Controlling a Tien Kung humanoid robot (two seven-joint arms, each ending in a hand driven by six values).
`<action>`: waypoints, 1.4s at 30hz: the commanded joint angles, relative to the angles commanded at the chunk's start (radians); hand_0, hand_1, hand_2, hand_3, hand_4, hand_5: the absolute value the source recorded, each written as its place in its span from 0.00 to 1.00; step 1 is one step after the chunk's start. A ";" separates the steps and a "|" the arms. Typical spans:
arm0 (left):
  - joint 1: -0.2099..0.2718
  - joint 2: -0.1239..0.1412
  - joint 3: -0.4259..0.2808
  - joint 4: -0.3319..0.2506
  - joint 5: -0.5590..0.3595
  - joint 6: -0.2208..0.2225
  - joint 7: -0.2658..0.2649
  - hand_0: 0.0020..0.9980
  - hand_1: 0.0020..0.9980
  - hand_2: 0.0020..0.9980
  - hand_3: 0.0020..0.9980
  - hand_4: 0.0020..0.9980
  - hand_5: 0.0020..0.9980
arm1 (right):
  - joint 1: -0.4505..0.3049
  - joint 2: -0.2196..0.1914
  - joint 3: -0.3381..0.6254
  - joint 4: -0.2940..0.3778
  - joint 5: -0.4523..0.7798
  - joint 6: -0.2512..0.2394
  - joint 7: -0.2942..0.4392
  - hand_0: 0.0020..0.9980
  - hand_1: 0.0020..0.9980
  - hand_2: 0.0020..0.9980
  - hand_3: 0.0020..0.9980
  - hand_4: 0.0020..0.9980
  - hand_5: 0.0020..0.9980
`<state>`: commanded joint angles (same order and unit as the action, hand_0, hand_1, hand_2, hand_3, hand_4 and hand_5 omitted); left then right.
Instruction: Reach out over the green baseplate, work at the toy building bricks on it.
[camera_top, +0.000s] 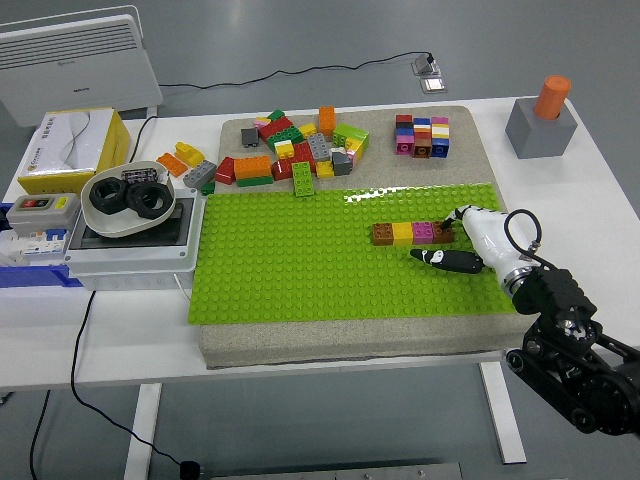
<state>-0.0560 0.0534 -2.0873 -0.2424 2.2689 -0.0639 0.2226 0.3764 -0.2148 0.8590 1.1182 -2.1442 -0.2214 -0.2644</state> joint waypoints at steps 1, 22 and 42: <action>0.000 0.000 0.000 0.000 0.000 0.000 0.000 0.69 0.50 0.55 0.63 0.66 0.71 | 0.000 0.000 -0.001 0.000 -0.001 0.001 -0.001 0.78 0.83 0.85 0.62 1.00 0.84; 0.001 0.001 -0.004 -0.002 0.000 0.001 -0.001 0.69 0.50 0.55 0.63 0.66 0.70 | 0.002 -0.027 0.059 0.113 0.070 -0.069 0.075 0.77 0.82 0.84 0.63 1.00 0.81; 0.014 -0.034 0.030 -0.012 0.000 0.002 0.003 0.69 0.53 0.58 0.64 0.66 0.71 | -0.146 -0.044 0.189 0.263 0.303 -0.120 0.197 0.73 0.78 0.79 0.66 0.96 0.67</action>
<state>-0.0421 0.0191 -2.0568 -0.2542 2.2689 -0.0619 0.2258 0.2301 -0.2584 1.0483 1.3813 -1.8412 -0.3410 -0.0678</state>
